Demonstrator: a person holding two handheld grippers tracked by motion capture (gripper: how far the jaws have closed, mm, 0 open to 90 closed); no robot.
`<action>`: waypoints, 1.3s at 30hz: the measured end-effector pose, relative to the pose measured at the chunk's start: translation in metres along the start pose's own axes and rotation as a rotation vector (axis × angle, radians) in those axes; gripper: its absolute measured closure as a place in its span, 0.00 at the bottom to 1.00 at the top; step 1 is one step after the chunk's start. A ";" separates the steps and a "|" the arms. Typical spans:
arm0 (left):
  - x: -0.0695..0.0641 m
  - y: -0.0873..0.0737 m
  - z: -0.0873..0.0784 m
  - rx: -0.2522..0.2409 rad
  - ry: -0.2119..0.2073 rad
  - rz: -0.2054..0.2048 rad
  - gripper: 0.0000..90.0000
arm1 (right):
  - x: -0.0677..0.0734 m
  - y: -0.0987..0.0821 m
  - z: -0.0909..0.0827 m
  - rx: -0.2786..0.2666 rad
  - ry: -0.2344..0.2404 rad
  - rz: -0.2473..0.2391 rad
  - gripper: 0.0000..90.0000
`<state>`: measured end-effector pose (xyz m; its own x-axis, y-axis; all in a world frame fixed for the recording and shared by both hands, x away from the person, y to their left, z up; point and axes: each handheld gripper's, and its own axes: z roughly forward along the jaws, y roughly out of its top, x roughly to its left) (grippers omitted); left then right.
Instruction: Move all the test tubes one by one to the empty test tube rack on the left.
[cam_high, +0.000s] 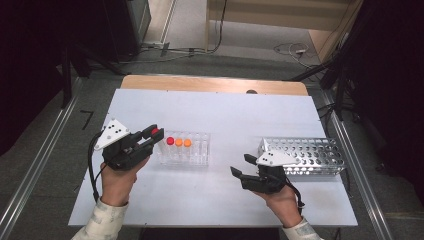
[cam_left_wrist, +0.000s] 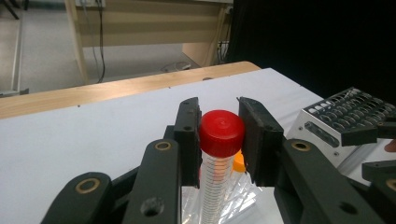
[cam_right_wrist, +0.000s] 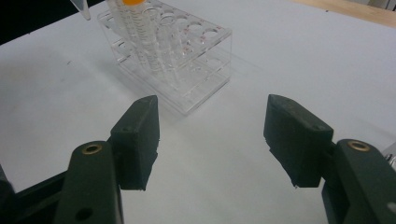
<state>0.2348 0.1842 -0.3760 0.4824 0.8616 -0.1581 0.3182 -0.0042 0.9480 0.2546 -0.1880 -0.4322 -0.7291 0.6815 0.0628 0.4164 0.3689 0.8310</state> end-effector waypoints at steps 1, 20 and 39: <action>0.000 0.000 0.000 -0.002 0.002 -0.001 0.78 | 0.000 0.000 0.000 0.000 -0.001 0.001 0.37; 0.004 -0.001 0.000 -0.016 0.035 0.005 0.78 | -0.004 -0.002 -0.003 -0.004 -0.013 0.015 0.37; 0.003 -0.003 0.007 -0.027 0.069 0.028 0.78 | -0.004 -0.002 -0.002 -0.003 -0.014 0.015 0.37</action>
<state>0.2408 0.1832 -0.3815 0.4326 0.8945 -0.1130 0.2826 -0.0155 0.9591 0.2555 -0.1927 -0.4332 -0.7155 0.6954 0.0674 0.4254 0.3571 0.8315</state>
